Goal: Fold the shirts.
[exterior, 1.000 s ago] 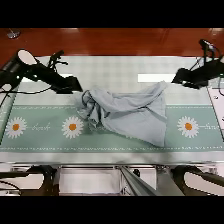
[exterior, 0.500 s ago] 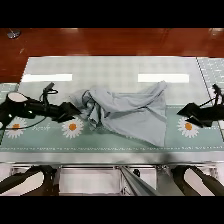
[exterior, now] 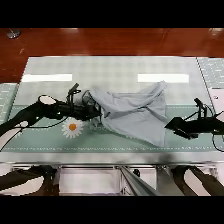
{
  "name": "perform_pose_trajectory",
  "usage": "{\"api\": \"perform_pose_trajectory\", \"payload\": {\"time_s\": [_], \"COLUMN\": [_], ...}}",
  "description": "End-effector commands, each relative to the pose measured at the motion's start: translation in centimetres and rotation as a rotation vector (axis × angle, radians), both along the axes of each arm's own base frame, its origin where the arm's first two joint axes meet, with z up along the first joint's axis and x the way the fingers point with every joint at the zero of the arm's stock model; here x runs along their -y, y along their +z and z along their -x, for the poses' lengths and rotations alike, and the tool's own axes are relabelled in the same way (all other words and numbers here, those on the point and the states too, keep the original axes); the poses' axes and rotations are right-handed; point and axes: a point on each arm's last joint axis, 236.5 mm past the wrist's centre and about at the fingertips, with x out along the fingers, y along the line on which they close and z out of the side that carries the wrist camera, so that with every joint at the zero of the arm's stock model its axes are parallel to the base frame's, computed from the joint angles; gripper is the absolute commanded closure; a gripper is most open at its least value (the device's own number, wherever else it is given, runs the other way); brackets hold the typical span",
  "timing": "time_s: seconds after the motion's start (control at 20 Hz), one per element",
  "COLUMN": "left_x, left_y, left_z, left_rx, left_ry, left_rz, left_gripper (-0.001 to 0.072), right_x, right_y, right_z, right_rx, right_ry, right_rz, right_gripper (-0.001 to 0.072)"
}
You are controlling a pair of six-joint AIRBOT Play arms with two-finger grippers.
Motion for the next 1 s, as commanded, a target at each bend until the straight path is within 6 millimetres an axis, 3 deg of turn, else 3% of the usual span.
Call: {"api": "perform_pose_trajectory", "payload": {"time_s": [0.0,0.35,0.7,0.85,0.95], "left_x": [1.2,0.9,0.9,0.9,0.9], "left_y": [0.6,1.4,1.3,1.3,1.3], "left_z": [0.2,0.7,0.7,0.7,0.7], "left_rx": [-0.031,-0.026,-0.026,-0.026,-0.026], "left_ry": [-0.073,-0.116,-0.115,-0.115,-0.115], "left_rz": [0.024,0.045,0.045,0.045,0.045], "left_gripper": [0.0685,0.0685,0.0685,0.0684,0.0685], "right_x": [-0.1,-0.9,-2.0,-3.9,-5.8], "right_y": [-0.4,-1.5,-1.4,-2.9,-3.6], "right_z": [1.7,4.1,3.4,3.7,2.1], "right_rx": [-0.057,-0.134,-0.122,-0.173,-0.149], "right_ry": [0.041,0.047,0.016,0.083,0.081], "right_rz": [0.008,-0.021,-0.073,-0.089,-0.120], "right_gripper": [0.0095,0.0095,0.0095,0.0095,0.0095]}}
